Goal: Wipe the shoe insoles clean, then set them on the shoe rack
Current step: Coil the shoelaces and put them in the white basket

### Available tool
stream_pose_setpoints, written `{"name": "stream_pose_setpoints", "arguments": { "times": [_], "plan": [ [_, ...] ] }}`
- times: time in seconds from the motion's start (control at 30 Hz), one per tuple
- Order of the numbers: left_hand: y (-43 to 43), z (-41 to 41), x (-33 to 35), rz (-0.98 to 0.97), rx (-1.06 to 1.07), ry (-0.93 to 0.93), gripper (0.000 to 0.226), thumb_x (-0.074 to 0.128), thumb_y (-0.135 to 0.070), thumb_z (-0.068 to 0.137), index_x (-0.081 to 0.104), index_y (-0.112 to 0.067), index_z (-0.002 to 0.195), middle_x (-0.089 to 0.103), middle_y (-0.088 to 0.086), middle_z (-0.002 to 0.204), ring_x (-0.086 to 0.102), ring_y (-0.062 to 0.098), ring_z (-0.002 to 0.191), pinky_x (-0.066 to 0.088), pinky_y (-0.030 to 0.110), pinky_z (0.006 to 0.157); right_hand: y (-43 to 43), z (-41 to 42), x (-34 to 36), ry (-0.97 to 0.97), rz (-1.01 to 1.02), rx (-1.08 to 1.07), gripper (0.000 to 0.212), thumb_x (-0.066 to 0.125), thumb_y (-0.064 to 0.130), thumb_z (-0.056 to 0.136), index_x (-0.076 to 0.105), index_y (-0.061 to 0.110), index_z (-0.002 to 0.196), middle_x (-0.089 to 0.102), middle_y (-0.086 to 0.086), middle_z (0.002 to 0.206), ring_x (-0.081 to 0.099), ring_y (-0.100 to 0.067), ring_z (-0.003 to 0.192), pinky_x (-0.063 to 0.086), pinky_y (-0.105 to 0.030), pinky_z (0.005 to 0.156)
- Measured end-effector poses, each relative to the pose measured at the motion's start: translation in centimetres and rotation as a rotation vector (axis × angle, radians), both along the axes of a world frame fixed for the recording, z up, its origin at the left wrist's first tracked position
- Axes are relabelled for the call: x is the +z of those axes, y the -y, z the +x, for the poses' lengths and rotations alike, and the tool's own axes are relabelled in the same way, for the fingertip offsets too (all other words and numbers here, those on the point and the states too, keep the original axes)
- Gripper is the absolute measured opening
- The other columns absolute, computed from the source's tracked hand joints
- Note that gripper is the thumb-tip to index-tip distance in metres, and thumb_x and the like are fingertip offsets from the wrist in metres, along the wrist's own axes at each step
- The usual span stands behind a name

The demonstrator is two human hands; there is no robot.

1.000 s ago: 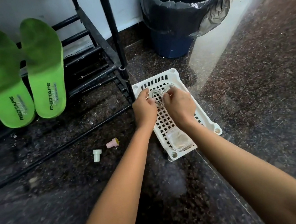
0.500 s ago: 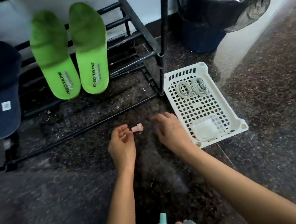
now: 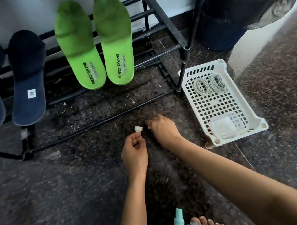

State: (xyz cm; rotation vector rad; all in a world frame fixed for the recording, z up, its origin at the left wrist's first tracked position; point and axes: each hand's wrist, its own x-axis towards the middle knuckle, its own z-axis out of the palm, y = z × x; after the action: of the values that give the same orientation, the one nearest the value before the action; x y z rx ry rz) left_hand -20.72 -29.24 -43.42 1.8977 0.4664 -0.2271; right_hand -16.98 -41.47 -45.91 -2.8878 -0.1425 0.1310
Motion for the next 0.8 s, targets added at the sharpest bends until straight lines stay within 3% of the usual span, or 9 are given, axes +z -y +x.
{"name": "stream_pose_setpoints", "arguments": {
  "times": [0.17,0.23,0.37,0.43,0.57,0.67,0.8],
  "plan": [
    [0.2,-0.2,0.1,-0.01,-0.003,0.002,0.016,0.06,-0.01,0.093,0.064,-0.02,0.106,0.066,-0.009,0.096,0.059,-0.006,0.082,0.045,0.007,0.066,0.8,-0.7,0.0,0.082,0.22,-0.111,0.033,0.05,0.008,0.086,0.06,0.014,0.117,0.062,-0.011,0.106,0.048,-0.032,0.104,0.039,-0.036,0.091],
    [0.5,-0.3,0.1,-0.022,-0.005,-0.001,0.015,0.06,-0.011,0.093,0.065,-0.02,0.105,0.067,-0.009,0.095,0.061,-0.004,0.084,0.047,0.01,0.07,1.5,-1.2,1.1,0.207,0.364,-0.229,0.033,0.053,0.007,0.085,0.063,0.017,0.114,0.06,-0.009,0.104,0.046,-0.027,0.099,0.038,-0.033,0.089],
    [1.8,-0.1,0.2,-0.066,-0.036,-0.021,0.014,0.059,-0.012,0.094,0.065,-0.023,0.099,0.068,-0.009,0.095,0.065,0.007,0.089,0.054,0.03,0.087,4.9,-2.1,4.1,0.43,0.58,-0.481,0.017,0.055,0.008,0.089,0.064,0.016,0.1,0.062,0.0,0.094,0.052,-0.015,0.089,0.037,-0.023,0.078],
    [2.7,0.0,0.5,-0.075,-0.048,-0.017,0.014,0.059,-0.012,0.094,0.066,-0.023,0.098,0.068,-0.009,0.095,0.065,0.006,0.089,0.054,0.03,0.087,6.9,-2.2,4.9,0.486,0.63,-0.618,0.009,0.057,0.011,0.089,0.063,0.016,0.094,0.064,0.003,0.087,0.056,-0.014,0.081,0.038,-0.021,0.073],
    [4.2,0.0,0.9,-0.084,-0.079,0.01,0.013,0.059,-0.011,0.093,0.067,-0.021,0.098,0.068,-0.007,0.095,0.065,0.006,0.088,0.053,0.025,0.083,10.0,-1.7,4.3,0.409,0.658,-0.763,0.006,0.059,0.009,0.086,0.063,0.014,0.087,0.065,0.005,0.078,0.061,-0.013,0.072,0.042,-0.014,0.065],
    [5.4,0.0,0.9,-0.088,-0.103,0.015,0.013,0.059,-0.009,0.093,0.067,-0.017,0.1,0.068,-0.007,0.095,0.064,0.004,0.088,0.052,0.023,0.084,11.4,-0.6,3.2,0.339,0.615,-0.776,0.01,0.055,0.008,0.085,0.062,0.014,0.088,0.066,-0.002,0.081,0.062,-0.02,0.073,0.049,-0.03,0.07],
    [6.2,-0.3,0.7,-0.077,-0.13,0.001,0.014,0.059,-0.01,0.093,0.067,-0.017,0.101,0.069,-0.008,0.095,0.064,0.002,0.088,0.052,0.02,0.082,12.7,1.1,2.4,0.29,0.56,-0.782,0.013,0.05,0.007,0.083,0.062,0.012,0.088,0.066,-0.006,0.08,0.061,-0.024,0.073,0.049,-0.034,0.071]
  ]
}}
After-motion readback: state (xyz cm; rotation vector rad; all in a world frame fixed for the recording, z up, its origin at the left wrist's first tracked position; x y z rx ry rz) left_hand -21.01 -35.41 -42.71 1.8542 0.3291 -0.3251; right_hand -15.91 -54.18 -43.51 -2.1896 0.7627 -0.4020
